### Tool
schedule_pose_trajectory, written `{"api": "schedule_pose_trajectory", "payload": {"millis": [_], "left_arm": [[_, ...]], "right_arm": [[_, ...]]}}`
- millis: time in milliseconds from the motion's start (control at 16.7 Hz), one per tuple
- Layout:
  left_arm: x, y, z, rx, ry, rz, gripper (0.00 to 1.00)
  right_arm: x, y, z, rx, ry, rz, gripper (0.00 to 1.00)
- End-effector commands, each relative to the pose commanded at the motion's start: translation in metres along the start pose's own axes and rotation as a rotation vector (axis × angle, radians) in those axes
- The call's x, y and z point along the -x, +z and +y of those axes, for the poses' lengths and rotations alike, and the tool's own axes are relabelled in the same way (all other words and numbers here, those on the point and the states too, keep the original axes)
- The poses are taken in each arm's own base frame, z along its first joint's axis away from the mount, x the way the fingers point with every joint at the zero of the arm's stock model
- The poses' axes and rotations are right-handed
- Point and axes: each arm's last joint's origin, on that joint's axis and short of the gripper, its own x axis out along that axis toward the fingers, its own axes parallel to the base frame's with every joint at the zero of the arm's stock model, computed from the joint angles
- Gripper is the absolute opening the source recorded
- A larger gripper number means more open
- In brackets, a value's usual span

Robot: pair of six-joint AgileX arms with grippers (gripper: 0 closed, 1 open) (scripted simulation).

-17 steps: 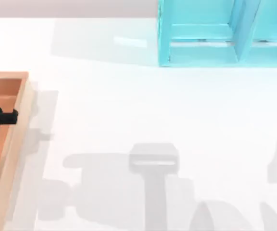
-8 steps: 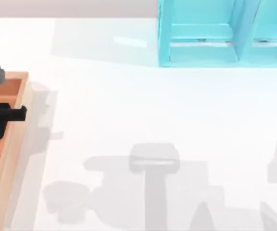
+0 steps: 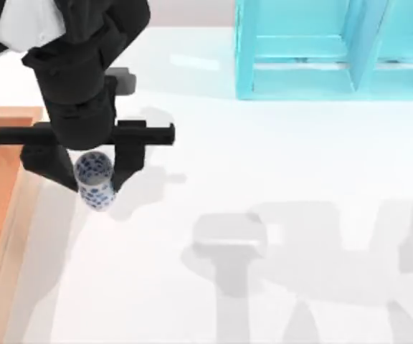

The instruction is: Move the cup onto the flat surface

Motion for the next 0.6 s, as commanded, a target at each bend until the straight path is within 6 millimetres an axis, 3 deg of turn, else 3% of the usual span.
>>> {"api": "schedule_pose_trajectory", "payload": {"millis": [180,300,420,600], "left_arm": [[-0.002,-0.010,-0.074,-0.008,0.003,-0.006,0.00],[-0.003,-0.022,-0.111,-0.008,-0.002,-0.018,0.00],[-0.003,-0.030,-0.133,-0.006,-0.009,-0.029,0.00],[-0.003,-0.033,-0.139,-0.006,-0.011,-0.033,0.00]], "right_arm": [[0.000,0.000,0.000,0.000,0.000,0.000,1.00],[0.000,0.000,0.000,0.000,0.000,0.000,1.00],[0.000,0.000,0.000,0.000,0.000,0.000,1.00],[0.000,0.000,0.000,0.000,0.000,0.000,1.00]]}}
